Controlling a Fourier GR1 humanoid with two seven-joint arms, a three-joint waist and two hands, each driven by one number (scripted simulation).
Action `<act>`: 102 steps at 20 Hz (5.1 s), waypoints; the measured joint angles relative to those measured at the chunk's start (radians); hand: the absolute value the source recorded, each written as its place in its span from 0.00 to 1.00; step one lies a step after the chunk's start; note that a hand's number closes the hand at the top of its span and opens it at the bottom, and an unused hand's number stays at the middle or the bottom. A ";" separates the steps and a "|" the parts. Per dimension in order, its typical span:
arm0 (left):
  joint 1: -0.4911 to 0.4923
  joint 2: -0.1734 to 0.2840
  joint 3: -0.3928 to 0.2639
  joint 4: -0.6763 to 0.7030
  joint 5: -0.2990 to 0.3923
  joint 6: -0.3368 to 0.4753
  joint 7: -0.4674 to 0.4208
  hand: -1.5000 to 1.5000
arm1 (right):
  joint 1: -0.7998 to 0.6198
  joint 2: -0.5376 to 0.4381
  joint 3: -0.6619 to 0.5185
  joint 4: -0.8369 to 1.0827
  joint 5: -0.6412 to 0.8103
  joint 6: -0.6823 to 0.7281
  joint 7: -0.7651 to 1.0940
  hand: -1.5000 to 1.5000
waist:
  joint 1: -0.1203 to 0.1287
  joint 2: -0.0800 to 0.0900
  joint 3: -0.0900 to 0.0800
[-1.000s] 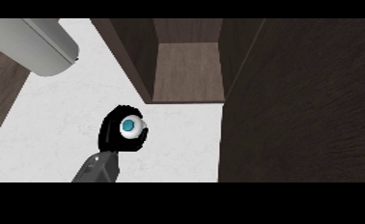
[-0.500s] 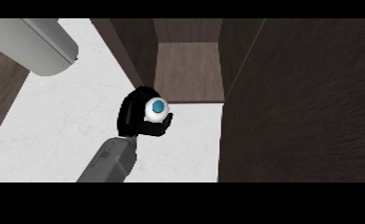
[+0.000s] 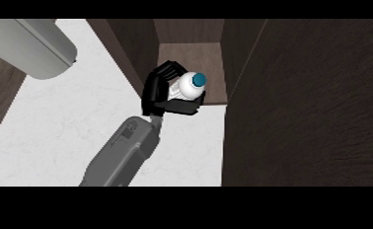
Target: Pick up the bottled water, place it into the cabinet and close the cabinet
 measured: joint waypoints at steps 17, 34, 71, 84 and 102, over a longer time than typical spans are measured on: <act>-0.396 0.001 -0.014 0.473 0.030 0.178 0.033 1.00 | -0.041 -0.006 -0.098 0.019 -0.041 0.051 -0.005 0.00 | -0.035 0.017 0.000; -0.552 0.053 0.093 0.798 0.007 0.267 -0.073 0.00 | -0.068 -0.002 -0.119 0.035 -0.067 0.103 -0.029 0.00 | -0.074 0.037 -0.001; -0.426 0.002 0.101 0.500 0.091 -0.050 -0.214 0.00 | -0.016 0.024 -0.068 0.026 -0.090 0.122 0.014 0.00 | 0.009 -0.004 -0.001; -0.064 0.006 -0.114 -0.014 0.139 -0.112 -0.160 0.00 | -0.015 0.038 -0.019 0.020 -0.054 0.089 0.028 0.00 | 0.028 -0.007 -0.001; 0.442 0.262 -0.199 -0.608 0.130 -0.149 -0.073 0.00 | 0.021 -0.180 0.083 -0.007 0.042 0.290 -0.040 1.00 | 0.031 -0.010 -0.002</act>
